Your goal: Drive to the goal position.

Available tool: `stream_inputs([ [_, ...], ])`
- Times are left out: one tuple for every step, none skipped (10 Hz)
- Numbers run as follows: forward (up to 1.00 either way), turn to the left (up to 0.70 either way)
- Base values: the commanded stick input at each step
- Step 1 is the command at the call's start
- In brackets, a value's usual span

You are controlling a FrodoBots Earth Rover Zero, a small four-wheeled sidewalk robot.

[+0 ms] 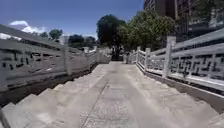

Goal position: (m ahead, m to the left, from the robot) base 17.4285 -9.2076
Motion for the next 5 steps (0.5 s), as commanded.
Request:
stream_inputs([
  [0.45, 0.0],
  [0.45, 0.0],
  [0.45, 0.0],
  [0.45, 0.0],
  [0.45, 0.0],
])
